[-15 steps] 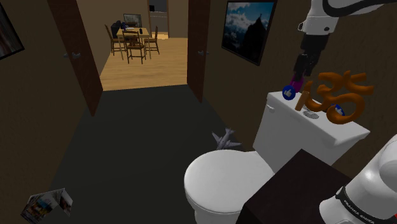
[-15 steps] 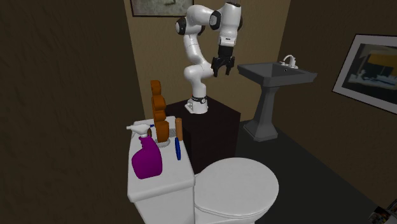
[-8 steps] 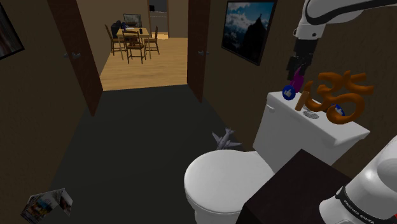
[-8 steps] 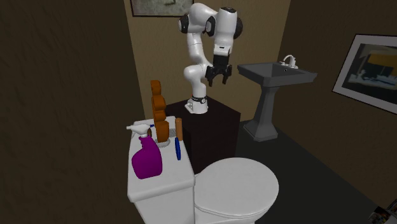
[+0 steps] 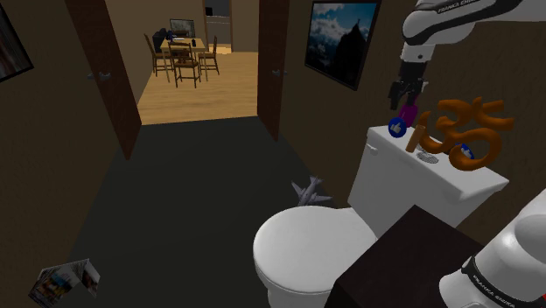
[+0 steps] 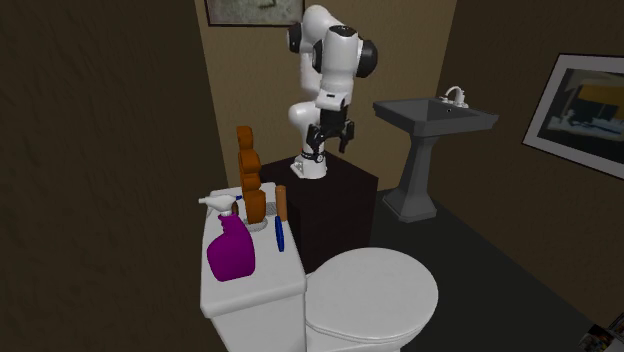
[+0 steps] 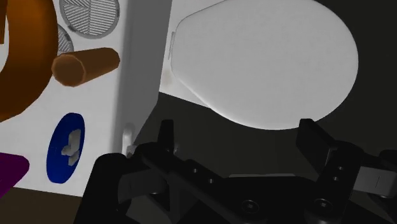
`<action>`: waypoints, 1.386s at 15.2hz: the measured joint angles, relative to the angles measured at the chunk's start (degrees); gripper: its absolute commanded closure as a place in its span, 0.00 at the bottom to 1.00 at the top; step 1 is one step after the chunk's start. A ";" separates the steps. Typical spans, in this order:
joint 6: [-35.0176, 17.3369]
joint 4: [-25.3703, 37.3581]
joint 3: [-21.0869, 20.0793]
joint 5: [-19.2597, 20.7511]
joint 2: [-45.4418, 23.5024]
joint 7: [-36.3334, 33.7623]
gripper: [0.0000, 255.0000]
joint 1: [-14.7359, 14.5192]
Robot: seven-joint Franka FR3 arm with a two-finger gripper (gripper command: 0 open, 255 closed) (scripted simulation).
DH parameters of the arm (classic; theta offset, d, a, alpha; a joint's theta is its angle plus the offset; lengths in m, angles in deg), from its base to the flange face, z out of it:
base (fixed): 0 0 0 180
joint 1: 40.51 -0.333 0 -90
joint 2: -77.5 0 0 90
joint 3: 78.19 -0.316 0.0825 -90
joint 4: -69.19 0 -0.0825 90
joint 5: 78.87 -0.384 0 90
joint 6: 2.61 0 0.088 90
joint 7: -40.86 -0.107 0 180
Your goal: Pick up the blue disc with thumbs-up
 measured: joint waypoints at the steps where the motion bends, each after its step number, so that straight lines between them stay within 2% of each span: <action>1: -0.14 1.82 0.61 -0.76 -2.16 0.65 0.00 0.43; 3: -1.40 4.13 1.73 -2.32 -6.15 1.85 0.00 1.44; 10: -0.28 18.66 4.45 -9.05 -21.65 6.85 0.00 7.03; 16: 3.75 35.16 4.59 -14.78 -35.97 8.78 0.00 13.68; 18: 6.53 43.22 4.28 -16.61 -41.68 8.99 0.00 16.73; 19: 7.22 45.76 4.14 -17.21 -43.70 9.03 0.00 17.80; 21: 6.87 46.75 4.00 -17.66 -45.18 9.14 0.00 18.51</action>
